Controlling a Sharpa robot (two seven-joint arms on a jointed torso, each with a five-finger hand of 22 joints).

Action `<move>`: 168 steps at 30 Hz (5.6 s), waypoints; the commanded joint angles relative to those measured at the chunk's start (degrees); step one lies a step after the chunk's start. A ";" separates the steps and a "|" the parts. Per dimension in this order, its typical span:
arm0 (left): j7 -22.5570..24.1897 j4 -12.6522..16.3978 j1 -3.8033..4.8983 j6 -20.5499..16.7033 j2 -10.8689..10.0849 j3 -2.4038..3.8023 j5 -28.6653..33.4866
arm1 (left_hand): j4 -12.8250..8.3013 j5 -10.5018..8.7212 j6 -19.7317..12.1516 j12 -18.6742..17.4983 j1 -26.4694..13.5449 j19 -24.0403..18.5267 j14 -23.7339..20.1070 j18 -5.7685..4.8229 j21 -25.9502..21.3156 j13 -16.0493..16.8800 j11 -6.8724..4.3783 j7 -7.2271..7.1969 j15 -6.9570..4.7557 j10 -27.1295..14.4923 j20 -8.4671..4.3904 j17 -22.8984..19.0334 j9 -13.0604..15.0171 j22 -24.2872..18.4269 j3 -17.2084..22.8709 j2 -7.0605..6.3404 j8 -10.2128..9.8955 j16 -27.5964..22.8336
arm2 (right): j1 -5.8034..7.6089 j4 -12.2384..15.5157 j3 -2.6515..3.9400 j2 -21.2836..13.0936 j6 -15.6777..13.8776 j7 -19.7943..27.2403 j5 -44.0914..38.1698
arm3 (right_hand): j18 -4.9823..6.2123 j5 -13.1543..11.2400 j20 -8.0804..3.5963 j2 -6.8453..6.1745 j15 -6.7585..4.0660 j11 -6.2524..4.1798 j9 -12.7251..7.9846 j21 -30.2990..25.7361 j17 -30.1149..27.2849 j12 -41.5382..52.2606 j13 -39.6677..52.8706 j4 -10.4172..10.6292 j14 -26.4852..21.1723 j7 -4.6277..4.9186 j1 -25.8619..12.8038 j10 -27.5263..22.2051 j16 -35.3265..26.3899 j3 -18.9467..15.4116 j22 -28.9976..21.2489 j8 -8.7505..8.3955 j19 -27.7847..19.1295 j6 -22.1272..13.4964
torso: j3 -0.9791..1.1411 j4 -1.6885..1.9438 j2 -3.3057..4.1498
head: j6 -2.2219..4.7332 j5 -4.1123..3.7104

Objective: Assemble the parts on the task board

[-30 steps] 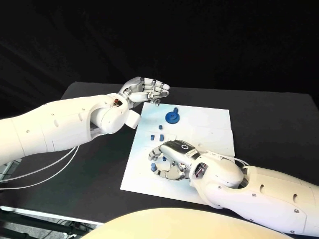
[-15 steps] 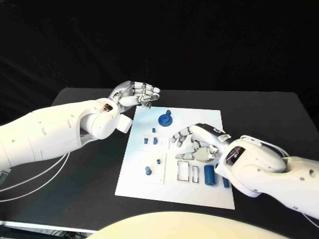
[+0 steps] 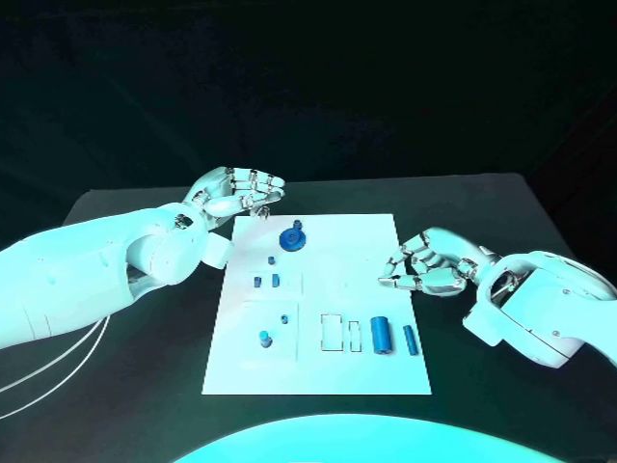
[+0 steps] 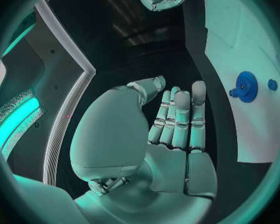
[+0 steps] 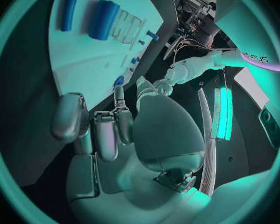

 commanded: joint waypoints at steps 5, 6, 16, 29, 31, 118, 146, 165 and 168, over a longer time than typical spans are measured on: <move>0.45 0.11 -0.04 0.62 -0.02 -0.08 0.55 | 0.07 -0.28 -0.44 0.28 -0.50 0.00 -0.54 0.84 -0.20 -0.06 -0.04 0.32 -0.04 -0.33 0.27 -0.02 -0.02 -0.08 -0.36 0.23 0.30 0.33 | -2.25 2.29 -0.31 -1.17 6.33 -12.67 -8.41 | -1.40 0.24 -0.30 0.10 -0.34 -0.29 0.99 3.84 8.71 2.47 5.49 0.10 4.78 -0.56 -3.83 2.06 1.61 -3.61 9.96 1.86 1.46 0.13 | -0.05 -0.28 -0.15 | -0.73 -0.43; 0.44 0.13 -0.04 0.62 -0.05 -0.08 0.55 | 0.07 -0.28 -0.44 0.28 -0.50 0.00 -0.54 0.84 -0.20 -0.06 -0.04 0.32 -0.04 -0.33 0.27 -0.02 -0.02 -0.08 -0.36 0.23 0.30 0.33 | -2.61 2.47 -0.34 -1.20 6.24 -13.59 -8.79 | -1.43 0.26 -0.33 -0.06 -0.38 -0.34 1.10 4.05 9.09 2.56 5.74 0.10 4.84 -0.62 -4.25 2.15 1.75 -4.13 10.00 2.09 1.51 0.18 | -0.07 -0.27 -0.12 | -0.78 -0.47; 0.42 0.35 -0.04 0.58 -0.41 -0.10 0.56 | 0.18 -0.26 -0.52 0.38 -0.60 -0.02 -0.56 0.84 -0.26 -0.04 -0.03 0.32 -0.01 -0.42 0.30 -0.01 -0.01 -0.11 -0.43 0.28 0.37 0.36 | -4.72 3.21 -0.44 -0.41 5.88 -17.51 -9.78 | -1.58 0.42 -0.43 -0.19 -0.51 -0.54 1.55 5.13 10.20 2.94 6.79 0.14 5.04 -0.89 -5.55 2.61 2.13 -5.41 10.21 3.04 1.72 0.58 | -0.12 -0.29 -0.11 | -1.32 -0.58; 0.00 0.58 -0.03 0.66 -0.76 -0.10 0.56 | 0.23 -0.25 -0.54 0.42 -0.65 -0.03 -0.59 0.84 -0.28 -0.04 -0.02 0.33 -0.01 -0.44 0.31 -0.05 -0.01 -0.12 -0.45 0.30 0.40 0.36 | -5.91 2.37 -0.46 2.52 5.66 -17.57 -9.50 | -1.60 0.41 -0.49 0.12 -0.60 -0.67 1.73 5.35 10.33 2.94 6.92 0.15 5.05 -1.04 -5.87 2.66 2.18 -5.59 10.25 3.45 1.75 0.88 | 0.05 -0.24 0.08 | -1.77 -0.11; -0.04 0.63 -0.03 0.66 -0.81 -0.10 0.56 | 0.23 -0.25 -0.54 0.42 -0.65 -0.03 -0.59 0.84 -0.28 -0.04 -0.02 0.33 -0.01 -0.44 0.31 -0.05 -0.01 -0.12 -0.45 0.30 0.40 0.36 | -6.07 1.99 -0.46 2.83 6.43 -17.65 -9.49 | -1.61 0.40 -0.50 0.13 -0.62 -0.69 1.77 5.39 10.38 2.93 6.93 0.16 5.06 -1.06 -5.98 2.66 2.20 -5.65 10.26 3.53 1.76 0.93 | 0.03 -0.26 0.05 | -2.00 0.02; -1.02 0.84 -0.02 2.01 -1.13 -0.10 0.17 | 0.42 -0.17 -0.85 0.69 -0.65 -0.13 -1.16 0.86 -0.54 -0.03 0.03 0.36 0.06 -0.96 0.40 -0.69 0.01 -0.26 -0.55 0.39 0.65 0.24 | -4.87 -3.24 -0.45 14.01 3.33 -20.47 2.17 | -1.62 0.22 -1.36 2.53 -1.60 -1.86 4.79 5.79 10.52 0.55 6.20 -0.03 5.04 -2.37 -0.37 2.07 2.12 -8.44 10.25 7.95 1.53 1.90 | -0.07 -0.29 -0.03 | -2.21 0.64; -0.72 0.94 -0.02 1.86 -1.24 -0.10 0.01 | 0.36 -0.15 -0.93 0.90 -0.48 -0.13 -1.28 0.87 -0.60 -0.01 0.06 0.39 0.07 -1.11 0.41 -0.77 0.03 -0.29 -0.55 0.41 0.84 0.27 | -5.32 -1.94 -0.49 13.88 3.45 -20.33 1.45 | -1.61 0.29 -1.39 2.83 -1.65 -1.95 4.89 5.72 10.49 0.21 5.85 -0.07 5.03 -2.48 -0.62 1.91 2.10 -8.66 10.23 8.13 1.51 2.07 | 0.00 -0.31 -0.06 | -2.23 1.07; -0.81 0.96 -0.02 1.95 -1.34 -0.10 0.00 | 0.31 -0.09 -0.98 1.09 -0.29 -0.11 -1.37 0.88 -0.62 0.01 0.05 0.38 0.07 -1.17 0.41 -0.87 0.05 -0.30 -0.46 0.52 0.99 0.29 | -5.32 -3.36 -0.49 14.94 3.10 -20.43 -0.98 | -1.54 0.31 -1.49 5.30 -1.76 -2.03 5.73 5.30 10.18 -0.68 5.64 0.18 4.97 -2.59 -9.37 1.84 1.92 -12.95 10.12 9.00 1.37 1.67 | -0.01 -0.27 -0.04 | -1.99 0.72; -0.83 0.94 -0.02 1.99 -1.35 -0.10 -0.02 | -0.12 0.23 -1.04 1.32 0.55 -0.04 -1.47 0.91 -0.44 -0.01 0.02 0.38 -0.02 -1.26 0.33 -0.93 0.05 -0.18 0.22 0.94 1.20 0.30 | -5.33 -3.28 -0.49 15.04 3.73 -20.37 -1.21 | -1.40 0.43 -1.46 4.83 -1.75 -2.02 6.01 4.40 9.54 -1.91 4.46 0.21 4.83 -2.57 -12.56 1.16 1.65 -12.71 9.92 9.26 1.13 1.42 | -0.02 -0.29 -0.09 | -1.97 0.71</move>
